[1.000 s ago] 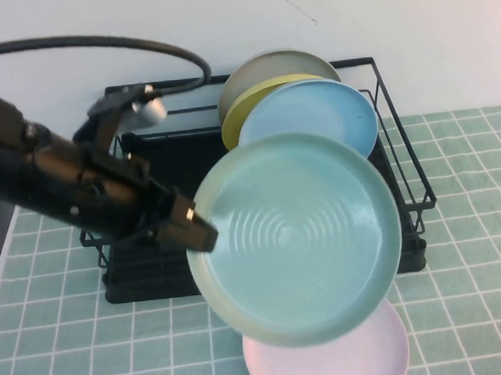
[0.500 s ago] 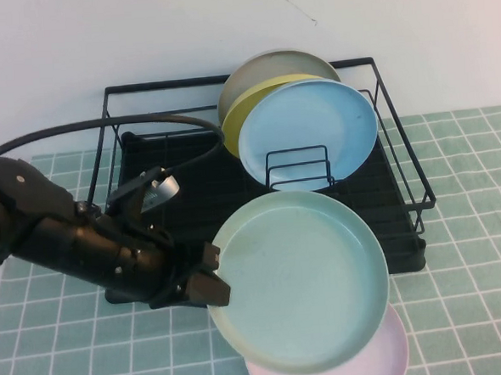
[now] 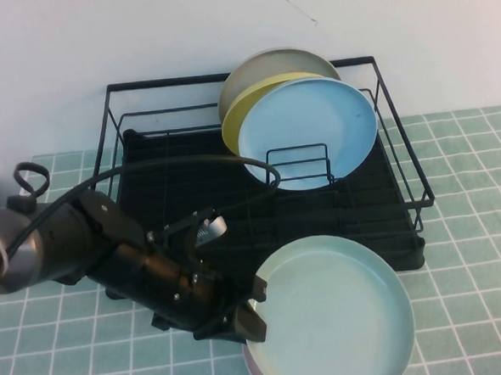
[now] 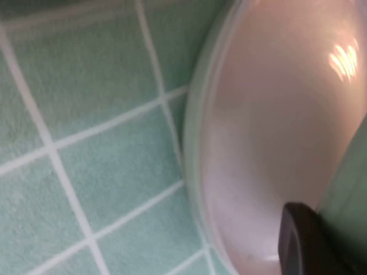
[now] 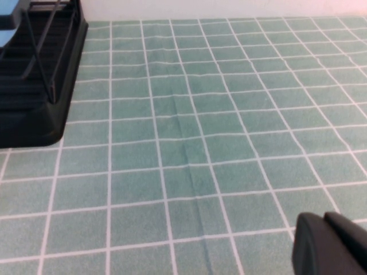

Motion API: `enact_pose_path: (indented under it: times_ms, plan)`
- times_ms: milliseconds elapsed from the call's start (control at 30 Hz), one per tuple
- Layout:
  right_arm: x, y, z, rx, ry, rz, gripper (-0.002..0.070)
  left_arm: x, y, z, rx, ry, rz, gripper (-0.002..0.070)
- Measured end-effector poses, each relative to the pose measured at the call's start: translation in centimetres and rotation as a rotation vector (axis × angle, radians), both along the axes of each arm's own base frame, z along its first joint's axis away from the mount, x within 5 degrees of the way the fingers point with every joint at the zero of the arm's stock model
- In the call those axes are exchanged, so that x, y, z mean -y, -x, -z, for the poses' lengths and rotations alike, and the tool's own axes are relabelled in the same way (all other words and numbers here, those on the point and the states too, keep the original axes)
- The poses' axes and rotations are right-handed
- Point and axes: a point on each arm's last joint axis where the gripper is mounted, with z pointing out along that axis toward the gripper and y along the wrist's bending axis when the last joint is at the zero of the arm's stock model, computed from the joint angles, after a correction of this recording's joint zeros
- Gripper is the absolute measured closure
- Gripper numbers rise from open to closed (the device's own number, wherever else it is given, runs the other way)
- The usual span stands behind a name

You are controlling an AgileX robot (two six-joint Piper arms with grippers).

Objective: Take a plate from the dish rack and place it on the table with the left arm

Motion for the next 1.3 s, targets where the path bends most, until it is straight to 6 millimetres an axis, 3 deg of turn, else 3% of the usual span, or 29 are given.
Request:
enact_pose_path:
  times_ms: [267,500,600,800,933,1067,1200,1300]
  plan:
    - [0.0,0.0,0.0,0.0,0.0,0.0,0.0678,0.1,-0.1,1.0,-0.03,-0.02,-0.006,0.0603]
    - [0.0,0.0,0.0,0.0,0.0,0.0,0.0678,0.0,0.1,0.8,-0.04,-0.024,0.015,0.0265]
    - [0.0,0.0,0.0,0.0,0.0,0.0,0.0678,-0.3,0.4,-0.5,0.006,-0.029,0.037,0.0202]
    - [0.0,0.0,0.0,0.0,0.0,0.0,0.0678,-1.7,1.7,-4.9,0.179,-0.082,0.075,0.018]
    - [0.0,0.0,0.0,0.0,0.0,0.0,0.0678,-3.2,3.4,-8.3,0.307,-0.148,0.097,0.0218]
    - [0.0,0.0,0.0,0.0,0.0,0.0,0.0678,-5.0,6.3,-12.3,0.447,-0.186,0.145,0.0377]
    - [0.0,0.0,0.0,0.0,0.0,0.0,0.0678,-7.0,10.4,-16.5,0.638,-0.165,0.193,0.0602]
    - [0.0,0.0,0.0,0.0,0.0,0.0,0.0678,-8.4,13.5,-18.9,0.767,-0.138,0.187,0.065]
